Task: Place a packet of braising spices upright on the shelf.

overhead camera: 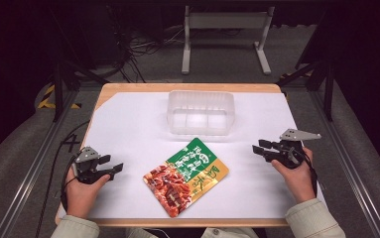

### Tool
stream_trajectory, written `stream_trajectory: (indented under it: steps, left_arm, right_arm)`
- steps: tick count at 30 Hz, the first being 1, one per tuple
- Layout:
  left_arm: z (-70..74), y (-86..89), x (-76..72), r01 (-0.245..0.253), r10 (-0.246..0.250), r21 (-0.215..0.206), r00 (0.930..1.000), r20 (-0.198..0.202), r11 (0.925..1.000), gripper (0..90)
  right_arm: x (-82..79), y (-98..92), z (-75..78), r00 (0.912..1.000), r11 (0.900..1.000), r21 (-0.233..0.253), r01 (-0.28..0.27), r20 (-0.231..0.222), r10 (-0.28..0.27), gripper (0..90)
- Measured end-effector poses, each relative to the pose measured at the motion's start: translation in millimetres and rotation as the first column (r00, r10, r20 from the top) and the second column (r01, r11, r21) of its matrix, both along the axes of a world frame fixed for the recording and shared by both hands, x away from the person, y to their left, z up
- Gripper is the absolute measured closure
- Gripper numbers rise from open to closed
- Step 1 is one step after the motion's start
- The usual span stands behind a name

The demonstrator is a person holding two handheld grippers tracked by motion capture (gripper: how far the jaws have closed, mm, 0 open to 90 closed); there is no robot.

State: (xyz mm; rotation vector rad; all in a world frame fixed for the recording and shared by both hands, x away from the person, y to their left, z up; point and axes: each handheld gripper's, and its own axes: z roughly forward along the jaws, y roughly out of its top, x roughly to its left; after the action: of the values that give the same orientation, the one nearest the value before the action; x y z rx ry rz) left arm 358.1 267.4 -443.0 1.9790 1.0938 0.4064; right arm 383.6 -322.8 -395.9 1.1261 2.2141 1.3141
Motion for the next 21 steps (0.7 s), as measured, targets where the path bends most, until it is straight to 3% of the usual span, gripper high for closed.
stream_trajectory:
  steps: [7, 10, 16, 21]
  left_arm:
    - [18.6, -13.2, -18.5, 0.060, -0.058, -0.025, 0.9970, 0.051, 0.9979, 28.4]
    - [20.1, -17.8, -20.0, 0.051, -0.051, 0.007, 0.9959, 0.075, 0.9987, 25.4]
    - [24.1, -20.1, -22.8, 0.054, -0.053, -0.008, 0.9942, 0.093, 0.9985, 24.1]
    - [24.9, -22.4, -23.5, 0.062, -0.061, -0.014, 0.9947, 0.082, 0.9980, 23.0]
  right_arm:
    - [-1.4, 6.4, 7.6, 0.9993, 1.000, 0.014, -0.017, -0.034, 0.018, 51.0]
    - [-1.4, 16.0, 11.9, 0.9976, 0.999, 0.033, -0.043, -0.054, 0.044, 44.8]
    - [0.3, 38.9, 19.6, 0.9912, 0.991, 0.071, -0.110, -0.067, 0.114, 38.6]
    - [1.1, 56.2, 20.6, 0.9855, 0.986, 0.068, -0.154, -0.062, 0.158, 36.4]
